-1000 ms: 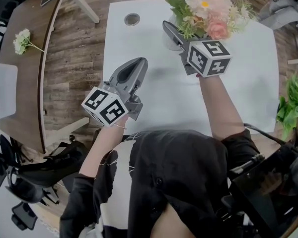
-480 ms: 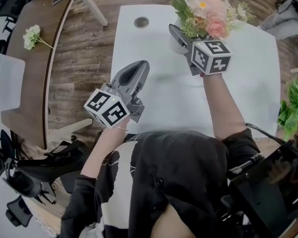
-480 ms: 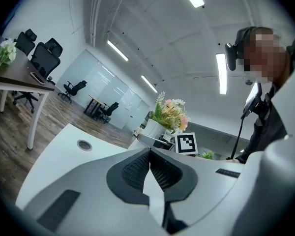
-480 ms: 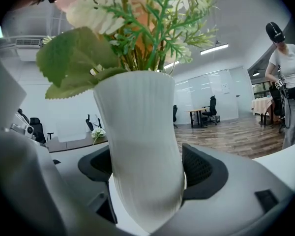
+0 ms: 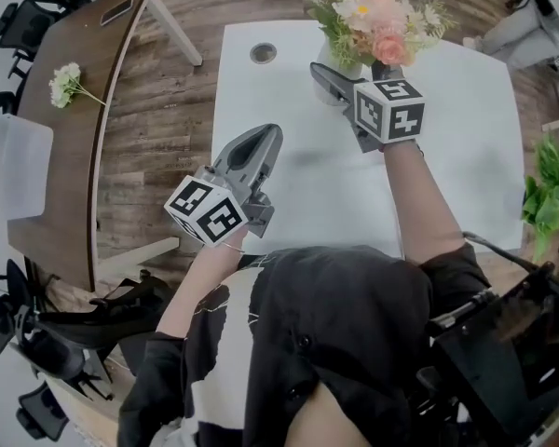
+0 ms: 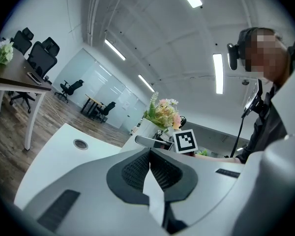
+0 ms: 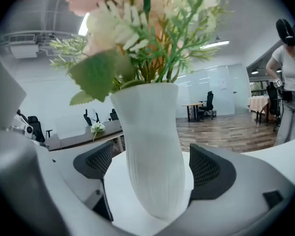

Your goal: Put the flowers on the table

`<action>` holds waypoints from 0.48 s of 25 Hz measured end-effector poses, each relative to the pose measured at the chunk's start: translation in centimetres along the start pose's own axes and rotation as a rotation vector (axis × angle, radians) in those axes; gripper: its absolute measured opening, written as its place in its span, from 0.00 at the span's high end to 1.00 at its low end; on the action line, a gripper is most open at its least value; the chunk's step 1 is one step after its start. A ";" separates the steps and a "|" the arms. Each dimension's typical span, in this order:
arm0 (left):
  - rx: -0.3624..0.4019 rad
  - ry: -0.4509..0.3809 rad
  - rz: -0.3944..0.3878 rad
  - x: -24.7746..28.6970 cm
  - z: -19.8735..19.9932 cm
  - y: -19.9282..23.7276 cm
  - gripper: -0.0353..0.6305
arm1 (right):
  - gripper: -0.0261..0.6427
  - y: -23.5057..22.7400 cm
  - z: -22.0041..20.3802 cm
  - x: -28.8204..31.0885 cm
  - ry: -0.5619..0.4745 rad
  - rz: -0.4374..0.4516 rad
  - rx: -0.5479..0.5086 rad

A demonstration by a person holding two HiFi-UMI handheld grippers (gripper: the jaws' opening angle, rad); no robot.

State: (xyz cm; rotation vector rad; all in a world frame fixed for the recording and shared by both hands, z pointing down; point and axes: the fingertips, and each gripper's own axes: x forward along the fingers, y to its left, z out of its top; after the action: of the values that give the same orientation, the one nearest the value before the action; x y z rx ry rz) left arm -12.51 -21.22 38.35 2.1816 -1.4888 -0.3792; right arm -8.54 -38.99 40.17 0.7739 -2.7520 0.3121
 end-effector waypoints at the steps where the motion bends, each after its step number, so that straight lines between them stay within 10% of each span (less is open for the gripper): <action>1: 0.000 0.000 -0.008 0.0 0.0 -0.2 0.93 | 0.26 0.0 -0.4 -0.7 0.001 -0.002 0.033; 12: -0.096 -0.011 -0.097 -0.7 0.1 -0.8 0.93 | 0.26 4.4 -4.7 -9.0 -0.014 0.016 0.280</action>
State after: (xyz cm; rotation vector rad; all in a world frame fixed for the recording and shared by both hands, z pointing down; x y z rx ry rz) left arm -12.13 -20.30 37.84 2.1840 -1.3454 -0.4851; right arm -2.61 -29.70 41.24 0.8217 -2.7628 0.7090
